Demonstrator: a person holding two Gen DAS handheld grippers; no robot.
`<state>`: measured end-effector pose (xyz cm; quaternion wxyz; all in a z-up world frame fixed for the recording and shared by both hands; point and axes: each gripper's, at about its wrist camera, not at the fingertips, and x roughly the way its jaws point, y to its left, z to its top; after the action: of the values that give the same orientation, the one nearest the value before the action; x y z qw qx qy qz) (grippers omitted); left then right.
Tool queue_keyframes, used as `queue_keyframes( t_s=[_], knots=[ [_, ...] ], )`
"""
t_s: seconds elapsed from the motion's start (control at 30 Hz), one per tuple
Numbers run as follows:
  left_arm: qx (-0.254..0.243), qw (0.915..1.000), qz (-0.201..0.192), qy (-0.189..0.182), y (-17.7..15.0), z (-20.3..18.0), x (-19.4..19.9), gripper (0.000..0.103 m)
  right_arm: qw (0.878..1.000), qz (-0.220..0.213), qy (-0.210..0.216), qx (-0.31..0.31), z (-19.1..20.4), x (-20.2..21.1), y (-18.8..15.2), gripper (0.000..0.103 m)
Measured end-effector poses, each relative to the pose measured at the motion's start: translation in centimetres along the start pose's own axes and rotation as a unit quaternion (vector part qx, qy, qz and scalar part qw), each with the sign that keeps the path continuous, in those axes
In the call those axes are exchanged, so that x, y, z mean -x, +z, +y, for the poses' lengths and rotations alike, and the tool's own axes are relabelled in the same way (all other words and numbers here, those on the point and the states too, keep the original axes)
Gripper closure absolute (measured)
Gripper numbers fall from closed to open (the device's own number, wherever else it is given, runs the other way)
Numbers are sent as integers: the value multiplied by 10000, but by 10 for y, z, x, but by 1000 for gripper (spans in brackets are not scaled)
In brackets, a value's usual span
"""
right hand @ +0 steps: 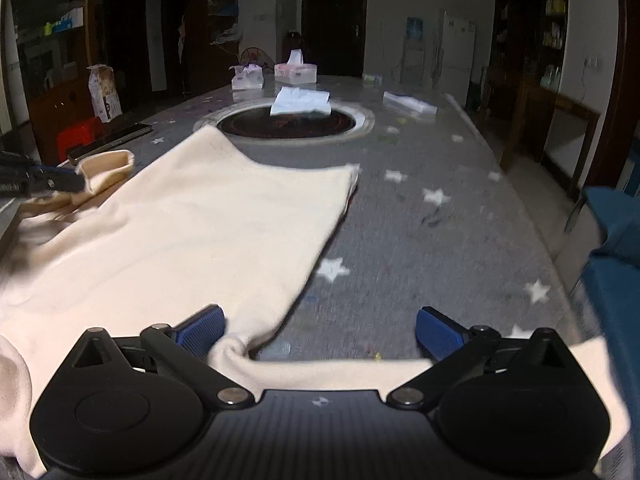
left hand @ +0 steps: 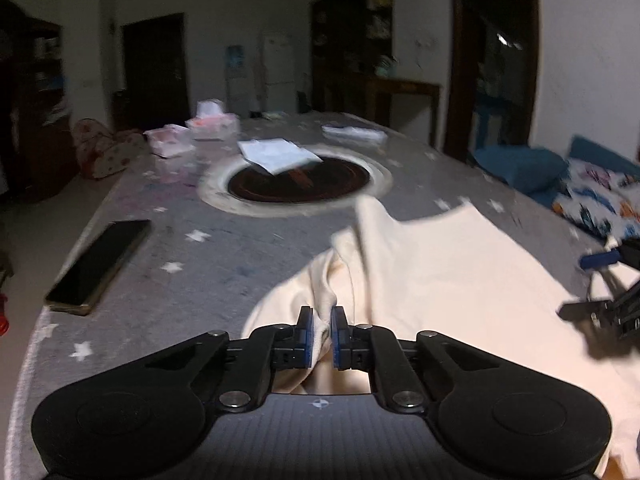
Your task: Fold clothes
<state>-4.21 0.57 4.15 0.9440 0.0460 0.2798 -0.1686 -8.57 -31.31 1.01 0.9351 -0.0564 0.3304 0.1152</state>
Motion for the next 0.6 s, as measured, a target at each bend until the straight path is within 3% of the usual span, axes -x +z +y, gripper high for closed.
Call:
queue_keyframes(
  t_s=[0.13,0.3,0.4,0.6],
  knots=[
    [330,9985,-292,317,6,20,21,93,9990,-343,201,206,12,11,17,0],
    [627,9920,-494,982,4,50,47,93,9921,-177,894,856,41,1,18,0],
    [771,9863,-367,1409,-4,69,57,93,9885,-22,948,1174,55,-8,10,0],
    [696,9782,138,1951,-12,82,56,84,9888,-18,1065,1043,52,-12,4,0]
  ],
)
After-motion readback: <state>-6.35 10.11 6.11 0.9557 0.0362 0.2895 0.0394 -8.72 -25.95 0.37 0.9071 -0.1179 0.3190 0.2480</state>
